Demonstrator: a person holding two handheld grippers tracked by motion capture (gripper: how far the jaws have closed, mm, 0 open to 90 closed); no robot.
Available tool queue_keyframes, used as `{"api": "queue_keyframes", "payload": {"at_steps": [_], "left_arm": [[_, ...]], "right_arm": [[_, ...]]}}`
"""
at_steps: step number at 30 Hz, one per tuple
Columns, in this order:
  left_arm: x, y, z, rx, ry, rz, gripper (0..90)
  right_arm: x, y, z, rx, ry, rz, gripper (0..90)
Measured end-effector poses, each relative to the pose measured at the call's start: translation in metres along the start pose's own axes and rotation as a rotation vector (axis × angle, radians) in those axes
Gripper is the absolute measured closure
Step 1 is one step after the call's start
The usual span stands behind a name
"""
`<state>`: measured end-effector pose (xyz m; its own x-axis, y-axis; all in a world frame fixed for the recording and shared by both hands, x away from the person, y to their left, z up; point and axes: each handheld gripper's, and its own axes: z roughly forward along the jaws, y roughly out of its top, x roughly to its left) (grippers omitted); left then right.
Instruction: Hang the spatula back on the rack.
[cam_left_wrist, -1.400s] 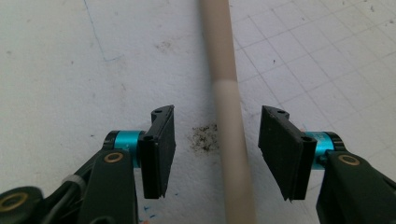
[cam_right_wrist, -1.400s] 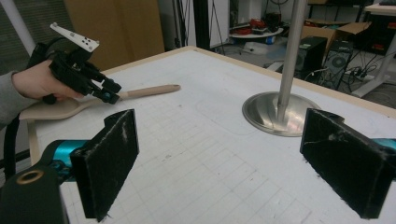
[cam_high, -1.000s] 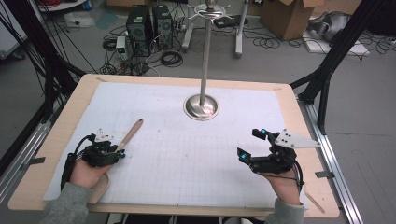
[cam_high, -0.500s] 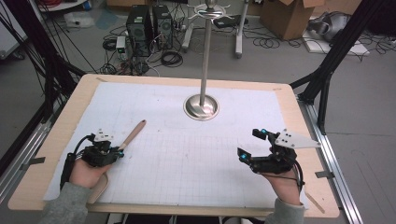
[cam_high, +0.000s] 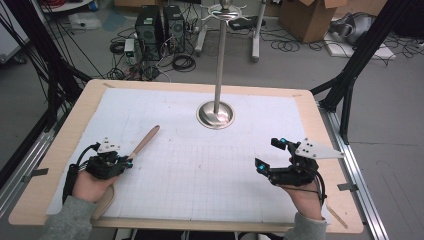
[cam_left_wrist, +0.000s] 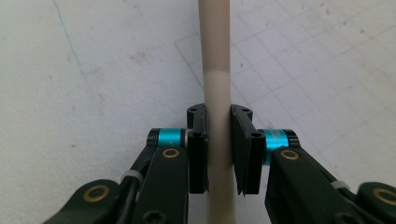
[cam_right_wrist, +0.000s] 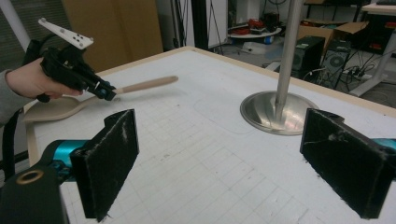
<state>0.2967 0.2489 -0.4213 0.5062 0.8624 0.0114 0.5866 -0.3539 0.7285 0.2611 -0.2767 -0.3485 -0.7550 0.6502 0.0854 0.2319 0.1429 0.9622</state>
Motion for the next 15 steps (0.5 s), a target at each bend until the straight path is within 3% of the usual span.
{"api": "queue_keyframes", "payload": {"at_steps": [7,15], "left_arm": [[-0.002,0.003,-0.012,-0.097,0.019,0.007,77.5],[-0.005,0.007,-0.021,-0.140,0.016,0.025,77.5]], "right_arm": [[0.000,0.000,0.000,0.000,0.000,0.000,10.6],[0.000,0.000,0.000,-0.002,-0.002,-0.002,10.6]]}}
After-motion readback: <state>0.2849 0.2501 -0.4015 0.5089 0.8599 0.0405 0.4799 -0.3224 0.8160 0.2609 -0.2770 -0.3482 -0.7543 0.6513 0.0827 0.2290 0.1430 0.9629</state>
